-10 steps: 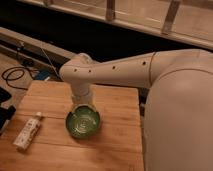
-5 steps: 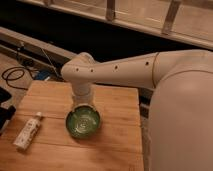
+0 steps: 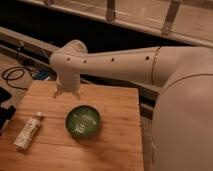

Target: Place the bottle in the ceramic bowl

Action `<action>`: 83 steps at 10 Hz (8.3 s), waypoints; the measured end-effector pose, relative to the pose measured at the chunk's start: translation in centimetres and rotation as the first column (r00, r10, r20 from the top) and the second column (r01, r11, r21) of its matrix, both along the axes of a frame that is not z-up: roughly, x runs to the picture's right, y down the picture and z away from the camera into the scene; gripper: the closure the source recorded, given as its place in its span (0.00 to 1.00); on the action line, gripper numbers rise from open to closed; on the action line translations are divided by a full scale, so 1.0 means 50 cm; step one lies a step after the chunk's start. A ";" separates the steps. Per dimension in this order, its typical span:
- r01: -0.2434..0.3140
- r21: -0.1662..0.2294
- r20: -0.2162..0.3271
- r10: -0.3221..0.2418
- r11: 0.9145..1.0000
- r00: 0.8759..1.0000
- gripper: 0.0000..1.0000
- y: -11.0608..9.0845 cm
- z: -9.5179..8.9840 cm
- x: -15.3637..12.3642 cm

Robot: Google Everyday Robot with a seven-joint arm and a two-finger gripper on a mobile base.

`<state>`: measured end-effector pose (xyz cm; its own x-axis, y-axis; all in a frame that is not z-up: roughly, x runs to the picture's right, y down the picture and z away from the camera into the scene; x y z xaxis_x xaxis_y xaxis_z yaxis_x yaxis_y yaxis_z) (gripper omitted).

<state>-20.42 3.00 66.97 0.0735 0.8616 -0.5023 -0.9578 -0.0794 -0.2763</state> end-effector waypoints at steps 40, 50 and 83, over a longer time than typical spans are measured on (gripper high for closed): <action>0.182 -0.269 0.024 -0.183 0.946 0.983 0.35 0.250 0.228 -0.394; 0.118 -0.334 0.117 -0.083 0.935 0.990 0.35 0.283 0.211 -0.418; -0.056 -0.041 0.221 0.063 0.998 0.973 1.00 0.087 0.090 -0.197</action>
